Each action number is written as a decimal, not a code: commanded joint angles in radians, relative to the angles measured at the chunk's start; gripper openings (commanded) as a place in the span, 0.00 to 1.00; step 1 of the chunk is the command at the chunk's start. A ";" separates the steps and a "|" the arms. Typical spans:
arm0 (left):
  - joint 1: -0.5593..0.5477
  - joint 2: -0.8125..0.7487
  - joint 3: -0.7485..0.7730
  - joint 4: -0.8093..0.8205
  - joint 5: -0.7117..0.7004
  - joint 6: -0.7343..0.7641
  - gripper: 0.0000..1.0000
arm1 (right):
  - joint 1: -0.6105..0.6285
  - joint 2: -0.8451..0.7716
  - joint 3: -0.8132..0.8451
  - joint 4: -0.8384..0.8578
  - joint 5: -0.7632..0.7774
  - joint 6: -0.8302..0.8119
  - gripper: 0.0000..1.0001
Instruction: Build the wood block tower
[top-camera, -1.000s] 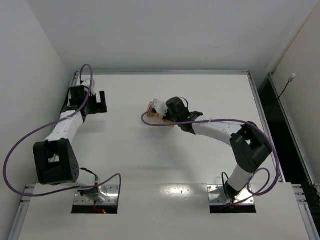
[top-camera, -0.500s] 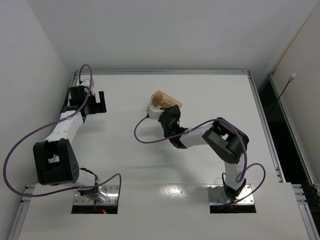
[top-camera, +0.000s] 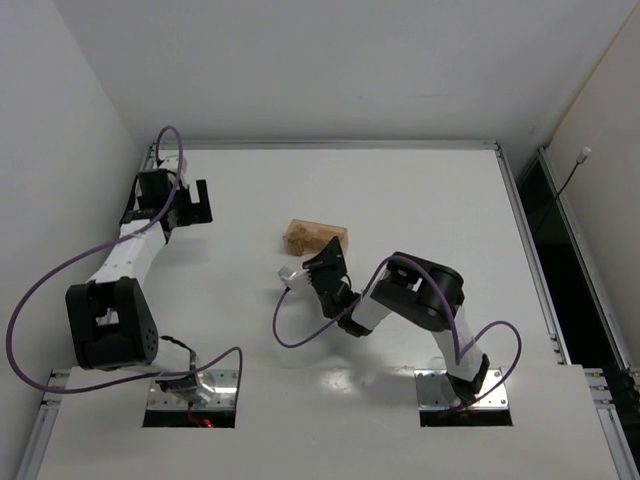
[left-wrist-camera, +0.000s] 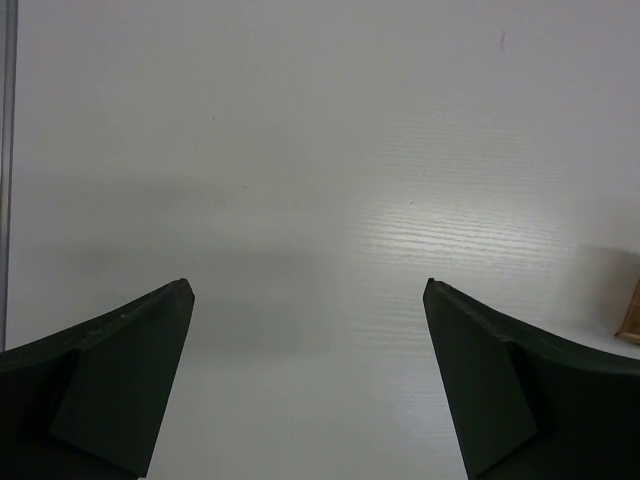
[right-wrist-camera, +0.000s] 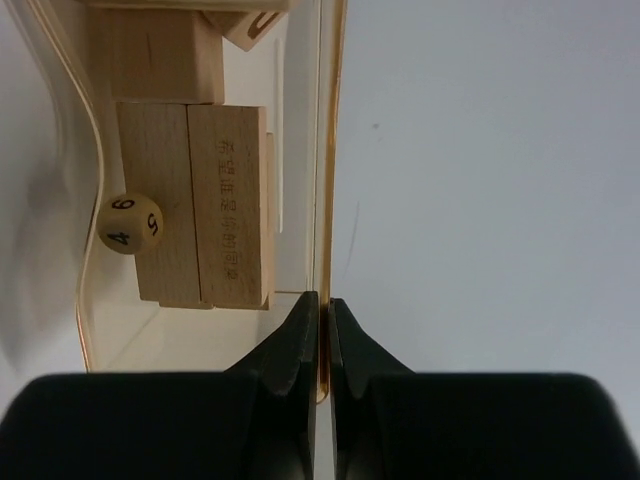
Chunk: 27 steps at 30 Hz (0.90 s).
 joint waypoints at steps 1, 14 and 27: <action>0.009 0.003 0.041 0.008 0.025 -0.017 1.00 | 0.039 0.010 0.032 0.608 0.008 -0.109 0.00; 0.018 0.021 0.064 0.008 0.079 -0.028 1.00 | 0.026 0.001 0.049 0.608 -0.141 -0.395 0.00; 0.018 0.021 0.073 -0.001 0.109 -0.037 1.00 | -0.042 -0.044 0.037 0.608 -0.175 -0.482 0.00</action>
